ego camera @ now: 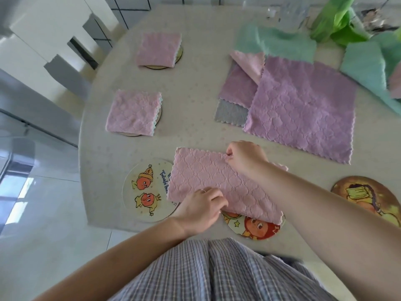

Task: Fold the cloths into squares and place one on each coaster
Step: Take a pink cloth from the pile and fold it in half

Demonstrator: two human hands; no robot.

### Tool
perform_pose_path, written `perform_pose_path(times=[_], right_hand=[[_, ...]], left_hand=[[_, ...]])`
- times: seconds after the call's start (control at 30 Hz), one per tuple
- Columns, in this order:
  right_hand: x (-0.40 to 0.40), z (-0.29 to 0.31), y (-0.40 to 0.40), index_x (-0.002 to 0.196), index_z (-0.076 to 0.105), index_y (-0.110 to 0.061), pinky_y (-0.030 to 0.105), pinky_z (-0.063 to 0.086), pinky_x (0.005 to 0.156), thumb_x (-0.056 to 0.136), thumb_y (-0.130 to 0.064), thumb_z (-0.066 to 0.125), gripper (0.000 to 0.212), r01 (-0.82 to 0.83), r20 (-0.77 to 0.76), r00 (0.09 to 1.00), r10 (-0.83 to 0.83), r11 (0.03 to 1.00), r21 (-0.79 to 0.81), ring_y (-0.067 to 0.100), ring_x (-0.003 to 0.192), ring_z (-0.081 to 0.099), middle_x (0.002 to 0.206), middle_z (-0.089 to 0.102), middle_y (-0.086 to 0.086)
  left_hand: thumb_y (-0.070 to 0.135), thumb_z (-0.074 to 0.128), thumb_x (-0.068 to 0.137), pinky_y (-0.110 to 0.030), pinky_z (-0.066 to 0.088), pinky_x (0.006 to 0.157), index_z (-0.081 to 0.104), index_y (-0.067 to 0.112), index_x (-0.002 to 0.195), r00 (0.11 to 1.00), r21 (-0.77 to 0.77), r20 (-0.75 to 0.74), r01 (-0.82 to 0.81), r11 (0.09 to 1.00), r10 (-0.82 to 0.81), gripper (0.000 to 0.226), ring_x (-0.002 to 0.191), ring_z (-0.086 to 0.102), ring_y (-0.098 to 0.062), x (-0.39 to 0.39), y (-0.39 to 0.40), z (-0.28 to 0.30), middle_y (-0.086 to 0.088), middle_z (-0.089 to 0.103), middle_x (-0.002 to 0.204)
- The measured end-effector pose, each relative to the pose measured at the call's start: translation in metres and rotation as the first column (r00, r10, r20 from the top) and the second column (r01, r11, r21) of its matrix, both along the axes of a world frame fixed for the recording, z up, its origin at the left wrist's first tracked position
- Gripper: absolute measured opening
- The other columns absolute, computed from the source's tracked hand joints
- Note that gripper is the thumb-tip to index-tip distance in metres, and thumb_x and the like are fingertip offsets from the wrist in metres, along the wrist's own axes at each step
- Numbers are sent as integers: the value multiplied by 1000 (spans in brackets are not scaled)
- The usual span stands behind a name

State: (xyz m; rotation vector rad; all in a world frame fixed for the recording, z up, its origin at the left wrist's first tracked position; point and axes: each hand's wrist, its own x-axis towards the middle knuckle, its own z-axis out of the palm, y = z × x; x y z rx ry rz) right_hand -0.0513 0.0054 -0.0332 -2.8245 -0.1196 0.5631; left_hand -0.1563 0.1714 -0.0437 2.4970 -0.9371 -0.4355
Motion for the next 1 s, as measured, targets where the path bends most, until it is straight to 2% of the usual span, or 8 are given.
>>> perform_pose_path(times=[0.23, 0.33, 0.47, 0.67, 0.73, 0.8, 0.9, 1.0], right_hand=[[-2, 0, -4, 92, 68, -15, 30, 45, 70, 89, -32, 55, 22, -35, -43, 998, 35, 999, -12, 25, 90, 62, 90, 67, 3], [-6, 7, -11, 95, 64, -17, 28, 38, 68, 86, -29, 56, 17, 29, -35, 999, -24, 989, 146, 20, 88, 55, 93, 57, -1], [-16, 22, -17, 84, 53, -22, 29, 37, 60, 88, -25, 54, 5, 91, -43, 996, -81, 928, 360, 16, 74, 53, 78, 57, -5], [-34, 44, -25, 72, 42, -26, 22, 31, 52, 94, -25, 49, 23, 88, 3, 994, -105, 845, 528, 5, 52, 37, 62, 45, -7], [-43, 47, -24, 73, 41, -25, 22, 30, 52, 95, -24, 48, 23, 115, 2, 990, -141, 814, 570, 5, 52, 36, 61, 43, -7], [-54, 45, -20, 77, 43, -26, 26, 33, 53, 96, -26, 46, 19, 181, -28, 979, -204, 787, 590, 8, 53, 39, 62, 46, -6], [-72, 37, -11, 84, 46, -24, 31, 34, 53, 96, -28, 44, 13, 351, -104, 927, -361, 730, 587, 12, 54, 42, 66, 51, -5], [-87, 33, -1, 98, 49, -16, 24, 31, 49, 97, -30, 42, 15, 524, -176, 836, -520, 659, 540, 14, 58, 44, 70, 51, -6]], left_hand=[[14, 49, 90, -36, 45, 90, 62, 13, 107, 999, 25, 39, -9, 1000, 8, 22, 102, 54, -19, 1, -6, 0, -1, 60, 109], [15, 51, 89, -34, 45, 92, 64, 16, 107, 997, -18, 56, -45, 999, 46, 22, 101, 56, -16, -1, -3, 2, 1, 62, 108], [11, 65, 80, -25, 50, 75, 69, 20, 99, 980, -120, 118, -144, 982, 158, 21, 80, 61, -9, -7, 8, 14, 5, 65, 92], [13, 64, 84, -10, 42, 63, 68, 24, 90, 885, -271, -47, -458, 847, 464, 13, 67, 50, 3, -12, 36, 26, 17, 51, 88], [12, 58, 87, -9, 38, 61, 66, 23, 88, 763, -281, -286, -645, 711, 579, 13, 65, 49, -1, -14, 38, 32, 19, 53, 84], [10, 53, 91, -15, 34, 57, 66, 18, 94, 525, -236, -640, -830, 506, 561, 16, 59, 43, -10, -14, 39, 36, 16, 56, 73], [6, 49, 93, -35, 41, 75, 64, 12, 98, 164, -120, -952, -977, 179, 257, 17, 63, 42, -18, -14, 37, 37, -3, 50, 71], [9, 45, 95, -37, 50, 72, 62, 12, 106, -2, 2, -1000, -1000, 6, -19, 21, 68, 56, -17, -16, 30, 40, -8, 63, 81]])
